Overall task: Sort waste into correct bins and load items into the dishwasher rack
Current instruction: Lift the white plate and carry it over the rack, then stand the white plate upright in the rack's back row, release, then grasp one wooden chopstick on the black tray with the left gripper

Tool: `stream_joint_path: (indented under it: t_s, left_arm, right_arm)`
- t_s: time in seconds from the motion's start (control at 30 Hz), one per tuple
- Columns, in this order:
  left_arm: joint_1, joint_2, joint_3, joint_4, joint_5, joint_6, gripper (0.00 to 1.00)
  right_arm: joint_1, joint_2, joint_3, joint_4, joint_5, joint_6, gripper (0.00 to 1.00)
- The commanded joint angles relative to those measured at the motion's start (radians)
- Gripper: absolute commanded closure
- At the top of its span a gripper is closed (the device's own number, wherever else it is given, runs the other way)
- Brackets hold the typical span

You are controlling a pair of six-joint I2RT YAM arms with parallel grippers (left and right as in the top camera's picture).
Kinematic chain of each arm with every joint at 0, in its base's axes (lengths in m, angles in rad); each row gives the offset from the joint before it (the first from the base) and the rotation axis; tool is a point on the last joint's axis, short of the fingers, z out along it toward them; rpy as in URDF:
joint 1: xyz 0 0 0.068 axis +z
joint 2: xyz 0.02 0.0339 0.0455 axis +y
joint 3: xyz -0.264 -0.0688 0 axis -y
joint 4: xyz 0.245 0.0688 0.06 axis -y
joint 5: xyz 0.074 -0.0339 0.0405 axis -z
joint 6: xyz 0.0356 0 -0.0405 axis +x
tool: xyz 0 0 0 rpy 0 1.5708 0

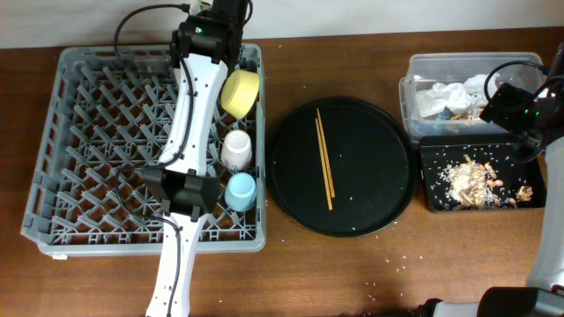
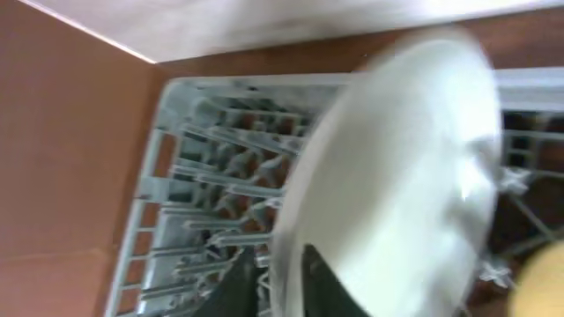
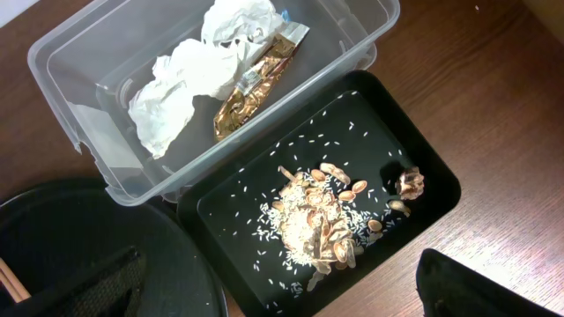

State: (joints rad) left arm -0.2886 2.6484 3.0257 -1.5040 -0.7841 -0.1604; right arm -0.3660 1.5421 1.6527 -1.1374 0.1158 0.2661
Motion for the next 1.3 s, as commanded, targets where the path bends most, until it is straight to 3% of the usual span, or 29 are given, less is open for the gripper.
stream_joint_path:
  t_s: [0.0,0.07,0.17,0.3,0.4,0.6,0.9,1.07,1.27]
  left_arm:
    - [-0.003,0.007,0.003,0.000,0.093,-0.010,0.50]
    - [-0.005,0.000,0.021,-0.010,0.109,-0.010,0.45]
    - [-0.013,-0.065,0.115,-0.081,0.339,-0.010,0.44]
    - [-0.052,-0.196,0.114,-0.159,0.666,-0.010,0.44]
    - [-0.137,-0.198,0.068,-0.181,0.839,-0.031,0.44]
    - [-0.364,-0.192,-0.316,-0.065,0.814,-0.148,0.44]
    - [-0.387,-0.192,-0.816,0.278,0.814,-0.356,0.52]
    - [-0.386,-0.192,-0.914,0.405,0.814,-0.374,0.57]
    - [-0.386,-0.189,-0.953,0.443,0.814,-0.374,0.61]
  right_arm:
    - [-0.001,0.004,0.001,0.000,0.016,0.012,0.01]
    - [-0.001,0.004,0.002,0.000,0.016,0.012,0.02]
    - [-0.001,0.004,0.001,0.000,0.016,0.012,0.01]
    - [-0.001,0.004,0.002,0.000,0.016,0.012,0.02]
    - [-0.001,0.004,0.002,0.000,0.016,0.011,0.02]
    - [-0.001,0.004,0.001,0.000,0.016,0.012,0.01]
    - [-0.001,0.004,0.002,0.000,0.016,0.012,0.02]
    - [-0.001,0.004,0.002,0.000,0.016,0.012,0.02]
    - [-0.001,0.004,0.002,0.000,0.016,0.012,0.02]
